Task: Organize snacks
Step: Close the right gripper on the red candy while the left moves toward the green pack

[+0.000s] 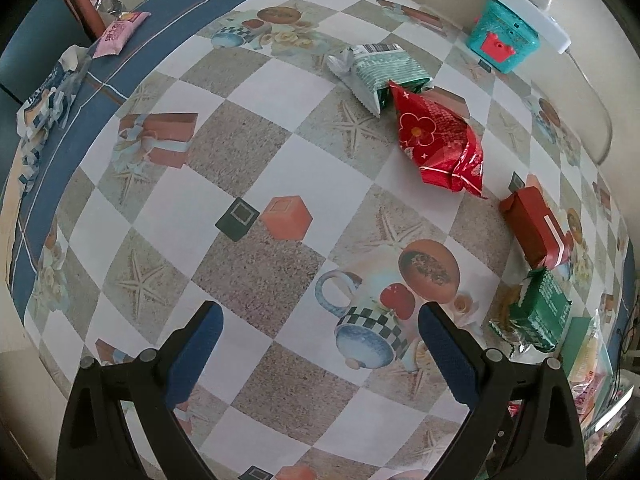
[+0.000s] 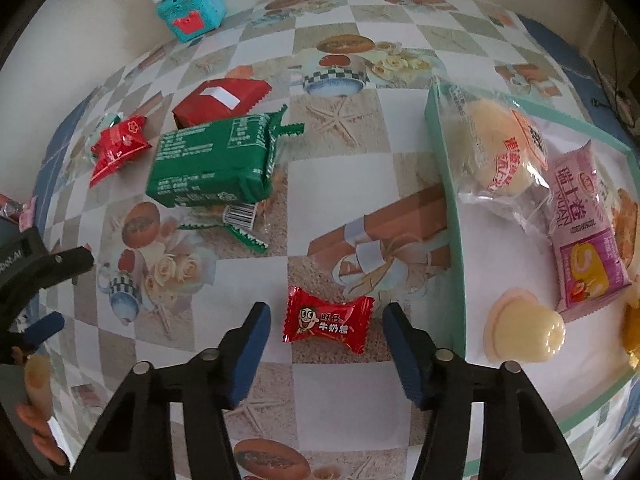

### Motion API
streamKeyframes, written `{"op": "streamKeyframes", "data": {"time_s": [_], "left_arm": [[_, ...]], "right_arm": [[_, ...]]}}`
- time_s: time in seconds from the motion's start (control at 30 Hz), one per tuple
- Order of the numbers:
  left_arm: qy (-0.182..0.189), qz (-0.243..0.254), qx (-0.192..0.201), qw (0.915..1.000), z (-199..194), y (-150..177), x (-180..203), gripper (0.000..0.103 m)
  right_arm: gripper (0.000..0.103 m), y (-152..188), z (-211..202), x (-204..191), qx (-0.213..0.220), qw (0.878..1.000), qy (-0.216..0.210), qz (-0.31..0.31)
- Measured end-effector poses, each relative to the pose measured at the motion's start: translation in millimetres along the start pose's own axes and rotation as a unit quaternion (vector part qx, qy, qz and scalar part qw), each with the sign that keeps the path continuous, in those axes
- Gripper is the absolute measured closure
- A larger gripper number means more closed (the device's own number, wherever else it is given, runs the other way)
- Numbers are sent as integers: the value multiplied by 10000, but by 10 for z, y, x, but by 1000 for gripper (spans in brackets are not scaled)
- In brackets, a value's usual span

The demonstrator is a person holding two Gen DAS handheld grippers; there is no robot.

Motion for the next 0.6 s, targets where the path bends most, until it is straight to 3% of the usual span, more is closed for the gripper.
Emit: {"op": "streamKeyframes", "data": {"time_s": [0.2,0.6], "left_arm": [[12,51,18,10000,-45,-5,72,5],[311,152,168,9993,-249,-55,352,5]], "right_arm": [[66,50,-20,-100,59,9995,162,-282],[68,-34,-123,-16,309,9989,87,-341]]}}
Point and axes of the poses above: each gripper's, at about its wrist camera, not at the fingertips, and z roughly the way its jaws point, x to its right, y to its underside, the point moved 1 cm from there along z, roughly the way its jaws point, and after that the axes turned 15 degrees about x, right-handed, at the moved point
